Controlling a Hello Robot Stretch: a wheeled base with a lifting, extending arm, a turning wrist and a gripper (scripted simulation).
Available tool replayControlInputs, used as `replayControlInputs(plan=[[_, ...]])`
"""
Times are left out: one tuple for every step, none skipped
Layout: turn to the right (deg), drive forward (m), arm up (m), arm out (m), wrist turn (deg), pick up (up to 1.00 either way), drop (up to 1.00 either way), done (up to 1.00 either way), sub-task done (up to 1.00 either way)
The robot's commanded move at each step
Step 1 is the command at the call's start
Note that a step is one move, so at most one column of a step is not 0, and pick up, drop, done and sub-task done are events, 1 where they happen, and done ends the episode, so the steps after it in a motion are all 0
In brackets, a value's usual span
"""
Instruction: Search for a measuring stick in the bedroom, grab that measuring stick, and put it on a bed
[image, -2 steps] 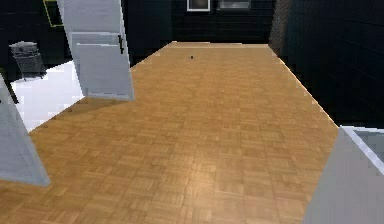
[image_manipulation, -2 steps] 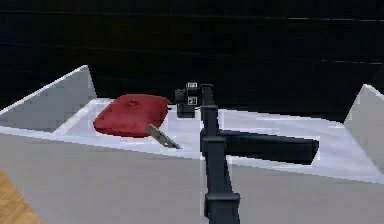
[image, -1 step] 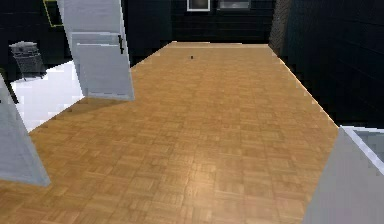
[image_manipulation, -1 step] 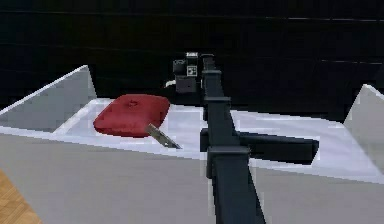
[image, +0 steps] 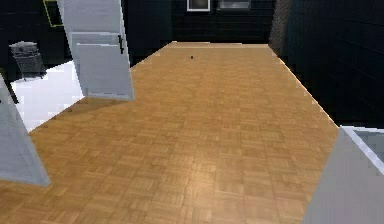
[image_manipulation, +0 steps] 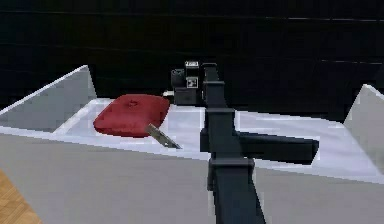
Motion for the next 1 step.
replayControlInputs(plan=[[0.0, 0.00, 0.00, 0.00, 0.0, 0.00, 0.00, 1.00, 0.00]])
